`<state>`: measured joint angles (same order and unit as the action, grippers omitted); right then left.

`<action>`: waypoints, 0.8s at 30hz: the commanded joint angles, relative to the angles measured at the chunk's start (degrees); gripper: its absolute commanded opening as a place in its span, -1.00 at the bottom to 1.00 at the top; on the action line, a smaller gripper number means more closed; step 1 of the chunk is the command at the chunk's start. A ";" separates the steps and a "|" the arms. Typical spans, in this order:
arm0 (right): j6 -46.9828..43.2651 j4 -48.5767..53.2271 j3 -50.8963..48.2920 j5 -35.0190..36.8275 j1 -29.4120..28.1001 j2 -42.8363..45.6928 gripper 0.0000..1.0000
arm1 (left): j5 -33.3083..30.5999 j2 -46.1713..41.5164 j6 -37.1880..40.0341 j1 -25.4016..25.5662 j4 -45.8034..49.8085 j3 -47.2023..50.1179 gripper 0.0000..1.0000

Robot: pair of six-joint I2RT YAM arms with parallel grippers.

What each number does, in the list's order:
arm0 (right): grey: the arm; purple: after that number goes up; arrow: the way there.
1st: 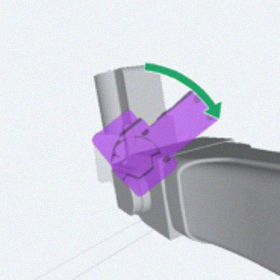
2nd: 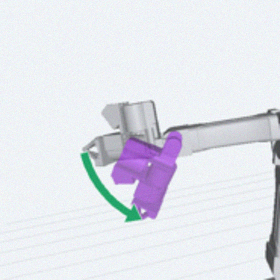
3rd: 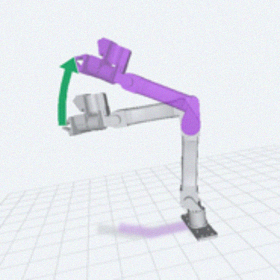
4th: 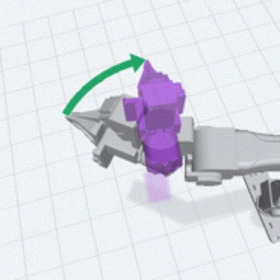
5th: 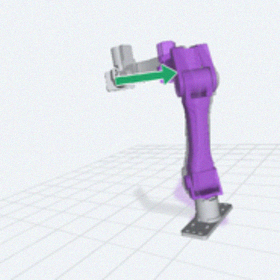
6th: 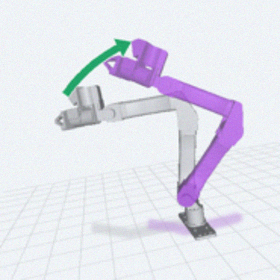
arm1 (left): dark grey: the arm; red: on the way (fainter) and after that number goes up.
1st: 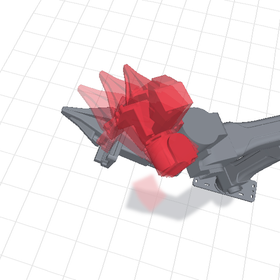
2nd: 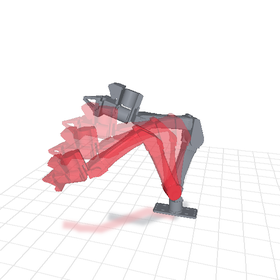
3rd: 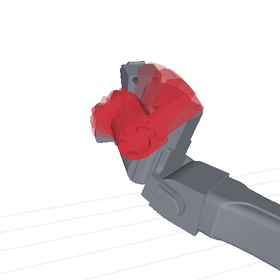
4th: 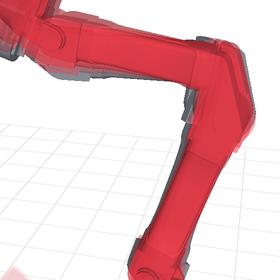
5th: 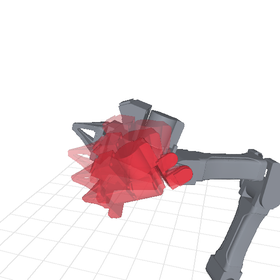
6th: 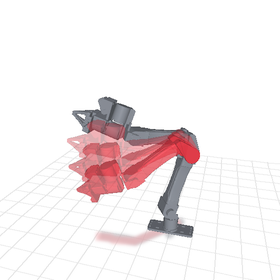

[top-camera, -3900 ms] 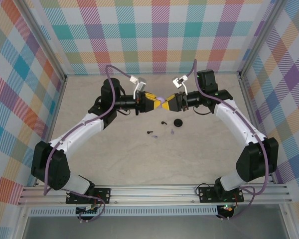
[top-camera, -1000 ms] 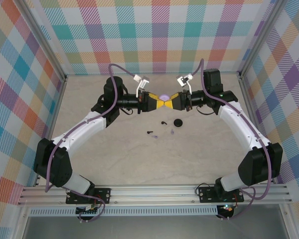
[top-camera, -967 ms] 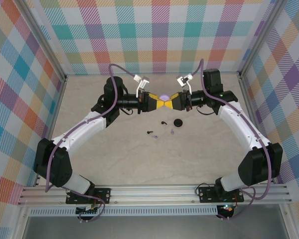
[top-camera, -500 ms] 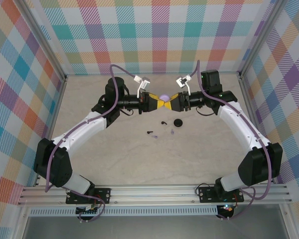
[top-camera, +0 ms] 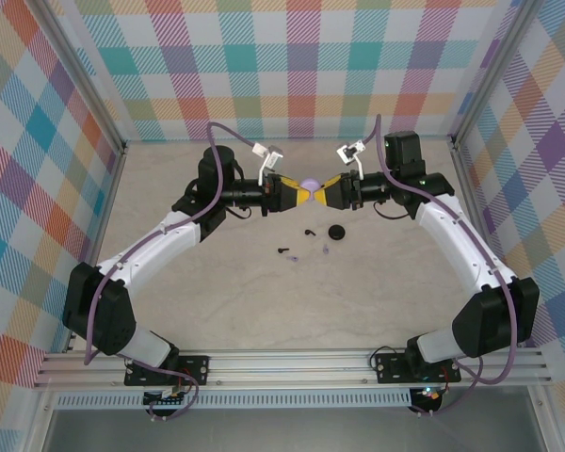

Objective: Insert the wireless bluetooth earbuds into the charging case

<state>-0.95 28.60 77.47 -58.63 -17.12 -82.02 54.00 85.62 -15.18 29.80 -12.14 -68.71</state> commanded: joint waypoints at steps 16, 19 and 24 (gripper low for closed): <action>-1.34 0.77 2.47 -6.68 0.25 0.19 -0.58 | 3.37 0.42 0.07 0.26 -0.21 -2.12 -0.72; -1.33 0.76 2.49 -6.67 0.25 0.20 -0.59 | 3.62 0.75 0.04 0.34 -0.08 -2.39 -0.71; -1.25 0.71 2.60 -6.68 0.30 0.02 -0.59 | 3.60 1.01 0.01 0.40 0.18 -2.58 -0.69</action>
<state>-0.93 29.69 78.02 -61.58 -16.47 -82.02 56.51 85.78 -15.40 29.71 -12.14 -69.54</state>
